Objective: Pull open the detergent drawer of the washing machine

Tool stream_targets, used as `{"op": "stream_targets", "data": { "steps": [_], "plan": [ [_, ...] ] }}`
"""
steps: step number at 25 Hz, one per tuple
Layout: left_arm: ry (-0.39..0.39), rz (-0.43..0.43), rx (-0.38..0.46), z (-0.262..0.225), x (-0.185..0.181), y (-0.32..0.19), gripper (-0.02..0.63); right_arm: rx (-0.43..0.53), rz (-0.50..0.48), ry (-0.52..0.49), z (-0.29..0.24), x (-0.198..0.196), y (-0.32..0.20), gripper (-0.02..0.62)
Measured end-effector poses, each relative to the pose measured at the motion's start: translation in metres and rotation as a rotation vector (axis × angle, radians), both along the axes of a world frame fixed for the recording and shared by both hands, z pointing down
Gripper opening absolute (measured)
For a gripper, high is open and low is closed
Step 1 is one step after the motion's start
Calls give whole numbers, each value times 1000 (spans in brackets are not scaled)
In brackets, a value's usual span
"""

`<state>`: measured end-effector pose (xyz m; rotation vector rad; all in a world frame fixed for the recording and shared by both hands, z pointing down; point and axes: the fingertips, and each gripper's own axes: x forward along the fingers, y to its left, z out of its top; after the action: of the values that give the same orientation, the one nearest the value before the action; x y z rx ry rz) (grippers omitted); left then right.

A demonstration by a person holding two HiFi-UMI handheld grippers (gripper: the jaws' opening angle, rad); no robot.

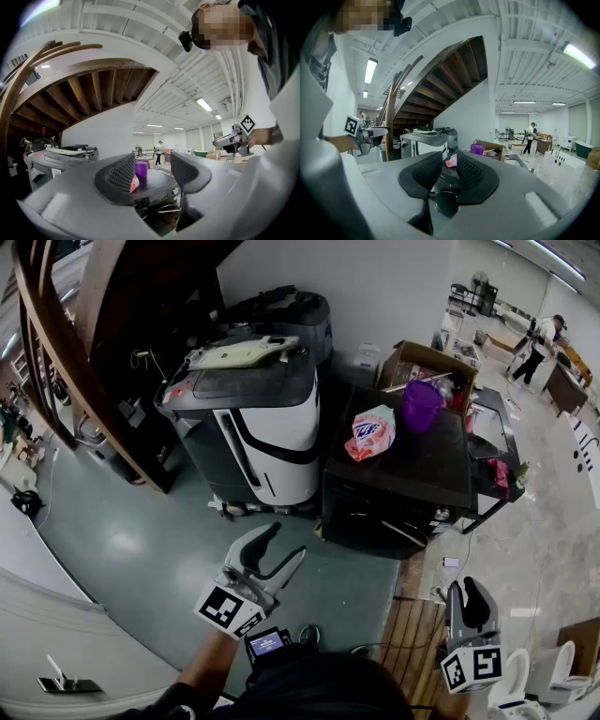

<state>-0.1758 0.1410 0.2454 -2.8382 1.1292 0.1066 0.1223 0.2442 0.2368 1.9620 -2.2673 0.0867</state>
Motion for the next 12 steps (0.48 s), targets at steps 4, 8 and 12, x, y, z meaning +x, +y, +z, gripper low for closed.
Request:
{"op": "stream_targets", "data": {
  "steps": [4,8,12],
  "plan": [
    [-1,1,-2,0,-2,-3,285,1,2,-3,-1,-2,-2,95],
    [0,6,-4,1,-3,-6,285,2,5,-8,-2,-4,-5,95],
    [1,12,-7,2,-6,-10,285,21,15,-31,-4,-7,-7,95]
  ]
}}
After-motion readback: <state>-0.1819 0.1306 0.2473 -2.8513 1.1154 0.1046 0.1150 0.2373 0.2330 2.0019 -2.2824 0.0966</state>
